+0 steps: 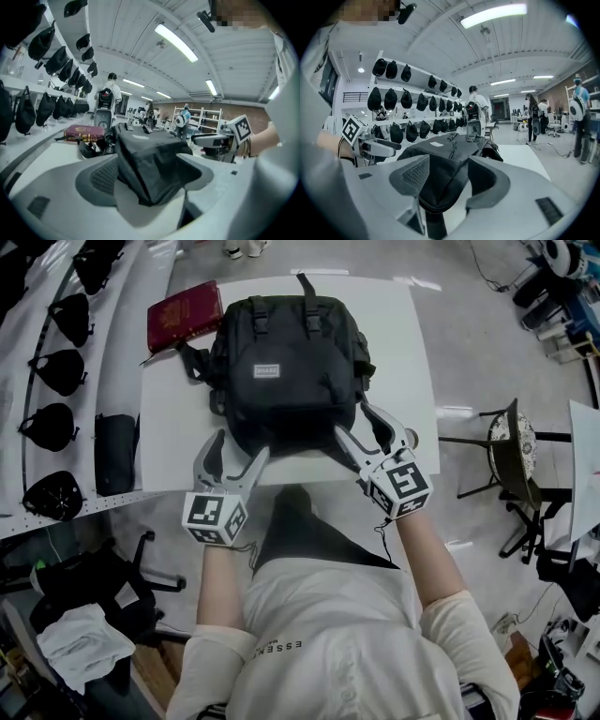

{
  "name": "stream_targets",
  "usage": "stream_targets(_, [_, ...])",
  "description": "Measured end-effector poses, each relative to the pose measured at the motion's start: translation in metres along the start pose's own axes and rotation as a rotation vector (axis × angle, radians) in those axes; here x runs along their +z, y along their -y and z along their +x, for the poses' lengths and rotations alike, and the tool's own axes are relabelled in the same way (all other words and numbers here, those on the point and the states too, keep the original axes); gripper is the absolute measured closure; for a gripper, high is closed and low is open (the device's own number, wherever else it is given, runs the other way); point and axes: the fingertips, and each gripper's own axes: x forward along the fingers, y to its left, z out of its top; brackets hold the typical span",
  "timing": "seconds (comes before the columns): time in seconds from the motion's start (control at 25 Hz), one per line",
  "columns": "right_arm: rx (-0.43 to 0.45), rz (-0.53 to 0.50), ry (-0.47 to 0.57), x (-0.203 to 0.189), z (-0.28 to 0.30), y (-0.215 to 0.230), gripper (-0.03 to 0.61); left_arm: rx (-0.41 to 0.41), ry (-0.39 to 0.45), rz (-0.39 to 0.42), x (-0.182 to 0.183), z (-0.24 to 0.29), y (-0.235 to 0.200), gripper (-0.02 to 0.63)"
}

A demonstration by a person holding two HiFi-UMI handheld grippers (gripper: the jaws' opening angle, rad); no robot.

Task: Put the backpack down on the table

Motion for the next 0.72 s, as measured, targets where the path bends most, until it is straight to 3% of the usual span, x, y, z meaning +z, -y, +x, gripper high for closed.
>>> stream_targets(0.28, [0.052, 0.006, 0.054, 0.032, -0.017, -0.024, 0.328, -0.115, 0.05, 0.074, 0.052, -0.018, 0.042, 0.279])
stream_targets(0.4, [0.01, 0.014, 0.1, 0.053, -0.025, -0.02, 0.457, -0.124, 0.089, 0.057, 0.074, -0.023, 0.052, 0.375])
stream_targets(0.56, [-0.014, -0.001, 0.146, 0.075, -0.029, -0.024, 0.532, -0.121, 0.128, 0.085, 0.097, -0.029, 0.058, 0.481])
stream_targets(0.72, [-0.022, -0.025, 0.179, 0.092, -0.03, -0.027, 0.563, -0.099, 0.14, 0.147, 0.112, -0.035, 0.056, 0.589])
